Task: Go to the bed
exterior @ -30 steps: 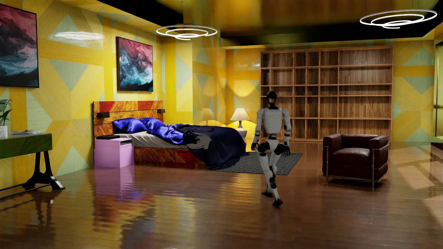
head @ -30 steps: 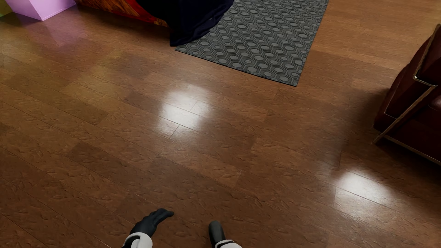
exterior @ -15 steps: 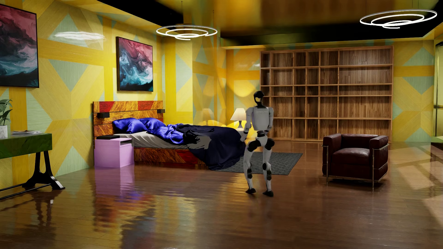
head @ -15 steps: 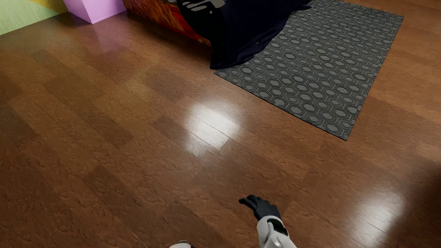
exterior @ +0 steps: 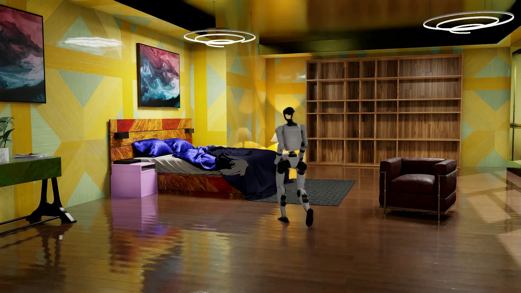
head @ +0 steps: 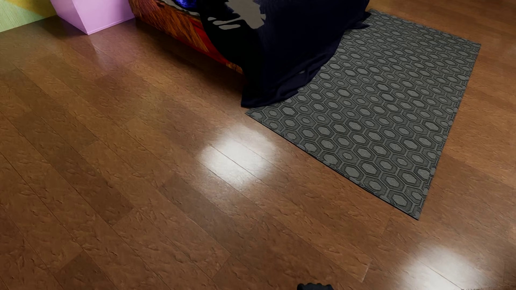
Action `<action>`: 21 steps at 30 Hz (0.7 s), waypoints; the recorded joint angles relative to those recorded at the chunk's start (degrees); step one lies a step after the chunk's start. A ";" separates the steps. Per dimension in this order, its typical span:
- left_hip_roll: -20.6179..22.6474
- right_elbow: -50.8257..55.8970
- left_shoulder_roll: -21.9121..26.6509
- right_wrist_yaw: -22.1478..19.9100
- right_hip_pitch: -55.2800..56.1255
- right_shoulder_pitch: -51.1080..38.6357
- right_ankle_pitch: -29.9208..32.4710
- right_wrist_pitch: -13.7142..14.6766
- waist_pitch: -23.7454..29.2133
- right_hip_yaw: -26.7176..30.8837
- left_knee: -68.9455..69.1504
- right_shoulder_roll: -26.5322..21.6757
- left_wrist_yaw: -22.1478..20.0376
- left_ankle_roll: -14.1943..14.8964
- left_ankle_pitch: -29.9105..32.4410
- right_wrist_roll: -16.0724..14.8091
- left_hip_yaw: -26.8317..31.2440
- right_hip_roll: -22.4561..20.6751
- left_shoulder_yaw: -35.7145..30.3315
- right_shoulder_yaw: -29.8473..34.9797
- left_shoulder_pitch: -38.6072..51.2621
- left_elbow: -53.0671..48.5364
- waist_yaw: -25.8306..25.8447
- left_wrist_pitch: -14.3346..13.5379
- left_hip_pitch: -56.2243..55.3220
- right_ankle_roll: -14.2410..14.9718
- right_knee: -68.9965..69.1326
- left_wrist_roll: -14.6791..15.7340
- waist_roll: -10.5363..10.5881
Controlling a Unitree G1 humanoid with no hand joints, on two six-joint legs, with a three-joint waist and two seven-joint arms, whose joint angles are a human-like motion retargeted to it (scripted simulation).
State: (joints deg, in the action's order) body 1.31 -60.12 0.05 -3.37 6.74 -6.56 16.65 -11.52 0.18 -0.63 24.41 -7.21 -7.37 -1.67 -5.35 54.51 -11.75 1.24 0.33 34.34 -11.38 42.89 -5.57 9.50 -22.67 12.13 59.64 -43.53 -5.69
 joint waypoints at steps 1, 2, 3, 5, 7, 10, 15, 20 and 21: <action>1.21 3.10 0.00 -2.63 4.55 0.95 -1.55 -1.61 0.33 0.34 0.01 -1.64 -0.12 -0.50 -1.62 -0.04 -1.57 1.76 -0.79 -0.72 1.49 0.50 0.16 -0.14 2.33 0.02 6.26 -1.26 -0.85; 2.44 7.25 0.41 -5.96 8.61 2.83 -3.75 -2.99 0.64 0.81 0.13 -2.73 -1.16 -0.99 -3.24 -2.28 -2.69 3.02 -1.72 -3.29 2.53 2.72 0.49 -0.95 4.75 -0.87 10.10 -2.78 -1.58; 3.54 11.20 1.19 -8.04 12.14 5.10 -8.28 -2.65 0.91 1.47 0.34 -3.98 -1.69 -1.32 -4.91 -6.09 -3.40 3.89 -2.20 -6.48 4.52 6.22 1.03 -1.49 7.27 -1.85 11.53 -4.10 -2.12; 5.30 16.66 2.23 -7.70 17.99 8.54 -19.53 -0.06 1.33 3.09 0.45 -5.26 -0.93 -1.69 -8.05 -13.91 -4.06 4.44 -3.01 -12.27 8.28 10.43 2.78 -0.85 12.52 -6.10 7.63 -6.48 -2.66; 6.39 18.92 3.35 -7.40 22.05 10.05 -23.69 1.44 1.44 4.01 -0.86 -6.13 -1.13 -1.87 -9.93 -17.13 -3.98 3.15 -3.99 -14.52 10.64 10.24 4.95 -2.07 17.63 -9.73 -4.25 -7.87 -2.55; 7.76 18.99 5.30 -7.94 24.59 11.92 -18.45 0.97 0.79 3.01 -5.31 -5.90 -2.02 -1.63 -11.27 -15.62 -2.87 1.18 -6.33 -14.65 13.19 7.22 7.77 -5.02 24.68 -10.18 -29.48 -7.87 -1.63; 8.59 8.83 6.25 -9.54 23.98 15.29 -10.21 -2.12 -0.72 5.37 -8.84 -0.27 -1.84 -0.30 -11.15 -13.83 2.39 -2.70 -10.29 -16.33 15.67 6.54 10.57 -4.08 34.33 -11.71 -47.19 -5.29 1.18; 1.37 -0.99 6.40 -9.52 17.64 15.49 -10.13 -3.11 -0.87 3.16 8.77 5.13 1.39 9.39 9.60 -11.73 6.09 -8.43 -13.10 -21.09 7.56 4.88 11.10 -3.38 32.98 -16.89 -40.58 -3.65 7.86; -0.71 -0.35 7.87 -10.38 16.50 15.00 -12.63 -1.55 -0.38 1.94 19.11 5.87 4.78 12.49 16.08 -12.38 6.70 -9.29 -15.44 -23.23 6.25 4.46 11.18 -4.35 28.18 -17.21 -39.05 -4.33 9.02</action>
State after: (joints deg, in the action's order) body 0.60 -60.47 7.93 -13.75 23.24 8.44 4.02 -13.07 -0.20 1.31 43.53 -1.34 -2.59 10.82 10.73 42.13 -5.05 -8.05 -15.11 11.11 -5.13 47.35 5.62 5.14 5.52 -5.09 20.58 -47.86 3.33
